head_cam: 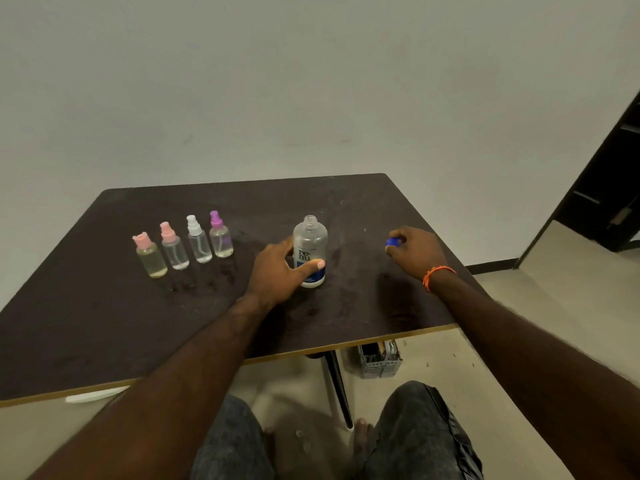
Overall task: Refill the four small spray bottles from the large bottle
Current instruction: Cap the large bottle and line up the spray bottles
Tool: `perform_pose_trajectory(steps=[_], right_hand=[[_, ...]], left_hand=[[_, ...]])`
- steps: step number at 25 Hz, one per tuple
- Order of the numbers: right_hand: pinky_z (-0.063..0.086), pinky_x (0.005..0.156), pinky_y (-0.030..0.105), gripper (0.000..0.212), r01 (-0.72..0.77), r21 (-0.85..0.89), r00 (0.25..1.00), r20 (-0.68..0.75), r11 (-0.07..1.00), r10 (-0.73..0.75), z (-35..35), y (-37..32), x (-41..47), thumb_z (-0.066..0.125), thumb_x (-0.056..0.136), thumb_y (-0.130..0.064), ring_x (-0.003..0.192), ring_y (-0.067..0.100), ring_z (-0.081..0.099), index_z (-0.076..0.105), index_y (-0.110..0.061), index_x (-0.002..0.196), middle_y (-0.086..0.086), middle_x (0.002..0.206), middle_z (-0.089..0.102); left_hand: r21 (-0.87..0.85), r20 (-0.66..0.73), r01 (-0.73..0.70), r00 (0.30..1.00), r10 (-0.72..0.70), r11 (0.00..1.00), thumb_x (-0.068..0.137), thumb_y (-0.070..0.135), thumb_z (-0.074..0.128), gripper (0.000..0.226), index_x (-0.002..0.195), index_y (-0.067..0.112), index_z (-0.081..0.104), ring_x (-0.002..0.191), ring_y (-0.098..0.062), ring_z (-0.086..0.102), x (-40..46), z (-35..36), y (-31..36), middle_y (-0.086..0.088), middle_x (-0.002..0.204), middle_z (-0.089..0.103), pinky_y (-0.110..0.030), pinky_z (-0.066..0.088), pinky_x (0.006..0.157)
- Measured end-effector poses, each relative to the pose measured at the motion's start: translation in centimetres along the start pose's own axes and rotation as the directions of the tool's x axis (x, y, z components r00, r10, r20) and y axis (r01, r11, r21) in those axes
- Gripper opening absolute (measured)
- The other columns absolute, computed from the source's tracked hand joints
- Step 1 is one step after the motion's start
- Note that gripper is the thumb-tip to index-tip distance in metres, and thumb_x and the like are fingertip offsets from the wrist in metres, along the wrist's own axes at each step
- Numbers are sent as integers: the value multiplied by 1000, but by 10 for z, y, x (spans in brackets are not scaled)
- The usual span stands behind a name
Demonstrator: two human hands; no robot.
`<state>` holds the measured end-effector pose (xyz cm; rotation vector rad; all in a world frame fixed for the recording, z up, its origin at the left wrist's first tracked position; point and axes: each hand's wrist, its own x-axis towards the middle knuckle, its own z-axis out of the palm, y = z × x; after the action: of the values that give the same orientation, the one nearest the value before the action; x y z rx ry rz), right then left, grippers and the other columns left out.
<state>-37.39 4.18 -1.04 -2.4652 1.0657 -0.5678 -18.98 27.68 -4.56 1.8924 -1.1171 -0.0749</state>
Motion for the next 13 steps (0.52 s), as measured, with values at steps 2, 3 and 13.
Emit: perform_pose_trajectory(steps=[2,3,13], right_hand=[[51,91,29,33,128,121,992,-15,984,-127,0,-44,-6,71,86,-25,97,14,64,68,-16,118,-2,108,70],[50,88,25,31,192,169,981,-22,967,-191,-2,-64,-9,71,86,-25,94,9,62,69,-18,116,-5,106,68],[45,84,13,25,424,288,905,-106,859,-411,-1,-146,-15,68,92,-24,96,4,62,71,-22,117,-10,112,69]], left_hand=[[1,-14,24,1000,-24,1000,81,64,78,66,135,28,67,99,0,70,0,0,-2,8,119,77,-18,56,86],[4,-21,30,999,-30,1000,79,68,77,67,133,29,67,99,-1,71,0,1,-3,10,116,78,-26,60,89],[17,3,79,997,-79,997,76,74,74,65,126,33,67,94,-2,73,3,2,-3,14,108,78,-39,62,90]])
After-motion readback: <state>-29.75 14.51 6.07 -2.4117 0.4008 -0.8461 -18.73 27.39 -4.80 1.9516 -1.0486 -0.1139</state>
